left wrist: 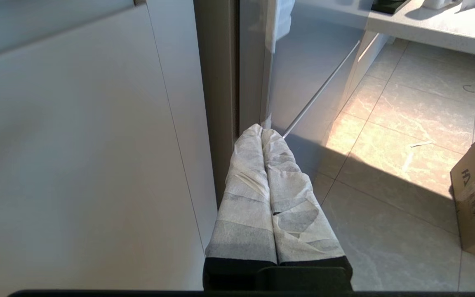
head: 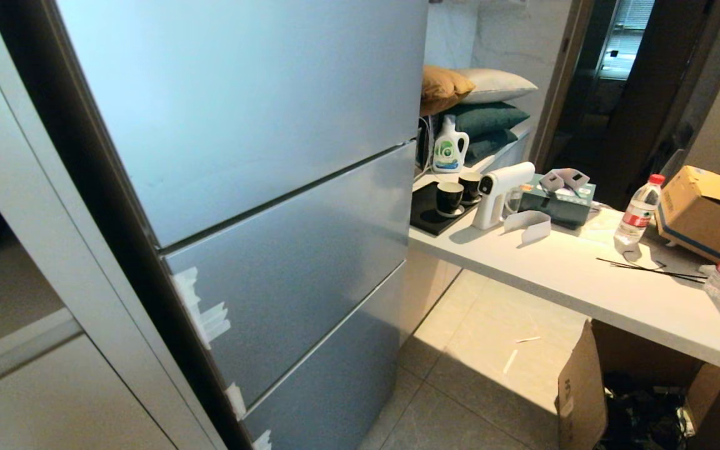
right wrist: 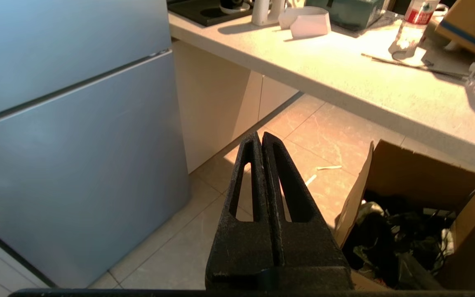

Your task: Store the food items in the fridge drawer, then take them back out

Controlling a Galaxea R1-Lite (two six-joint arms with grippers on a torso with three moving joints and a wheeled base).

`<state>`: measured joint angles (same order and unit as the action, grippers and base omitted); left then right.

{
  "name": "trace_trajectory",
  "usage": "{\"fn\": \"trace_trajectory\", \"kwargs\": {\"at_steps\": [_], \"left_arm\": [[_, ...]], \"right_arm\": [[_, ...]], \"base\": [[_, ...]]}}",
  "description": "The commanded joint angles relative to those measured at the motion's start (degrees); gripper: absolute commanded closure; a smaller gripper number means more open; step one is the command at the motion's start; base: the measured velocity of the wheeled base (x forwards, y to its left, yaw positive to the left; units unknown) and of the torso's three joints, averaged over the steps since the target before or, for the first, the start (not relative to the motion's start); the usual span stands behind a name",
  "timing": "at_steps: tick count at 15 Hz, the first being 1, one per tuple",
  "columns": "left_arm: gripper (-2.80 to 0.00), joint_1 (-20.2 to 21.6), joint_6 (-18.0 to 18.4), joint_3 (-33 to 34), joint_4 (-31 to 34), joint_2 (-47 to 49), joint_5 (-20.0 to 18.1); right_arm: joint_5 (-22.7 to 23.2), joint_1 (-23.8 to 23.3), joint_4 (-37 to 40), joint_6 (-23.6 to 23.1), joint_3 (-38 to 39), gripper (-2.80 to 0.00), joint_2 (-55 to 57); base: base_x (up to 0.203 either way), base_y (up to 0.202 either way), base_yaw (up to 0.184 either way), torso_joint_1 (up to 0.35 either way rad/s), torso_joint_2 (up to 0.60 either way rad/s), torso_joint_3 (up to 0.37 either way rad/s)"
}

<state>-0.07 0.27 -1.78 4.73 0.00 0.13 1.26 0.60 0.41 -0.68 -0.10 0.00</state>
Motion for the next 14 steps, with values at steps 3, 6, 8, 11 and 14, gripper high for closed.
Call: {"fn": "trace_trajectory", "kwargs": {"at_steps": [3,6,8,11,14], "left_arm": [[0.00,0.0,0.0,0.0,0.0,0.1,0.0],[0.00,0.0,0.0,0.0,0.0,0.0,0.0],[0.00,0.0,0.0,0.0,0.0,0.1,0.0],[0.00,0.0,0.0,0.0,0.0,0.0,0.0],[0.00,0.0,0.0,0.0,0.0,0.0,0.0]], "right_arm": [[0.1,0.0,0.0,0.1,0.0,0.00,0.1],[0.1,0.0,0.0,0.1,0.0,0.00,0.1],[0.0,0.0,0.0,0.1,0.0,0.00,0.1],[0.0,0.0,0.0,0.1,0.0,0.00,0.1],[0.0,0.0,-0.1,0.3,0.0,0.00,0.1]], "base": [[0.000,0.000,0.000,-0.139,0.32,0.177],[0.000,0.000,0.000,-0.116,0.32,0.180],[0.000,0.000,0.000,-0.141,0.33,0.188],[0.000,0.000,0.000,-0.129,0.32,0.193],[0.000,0.000,0.000,-0.135,0.34,0.199]]}}
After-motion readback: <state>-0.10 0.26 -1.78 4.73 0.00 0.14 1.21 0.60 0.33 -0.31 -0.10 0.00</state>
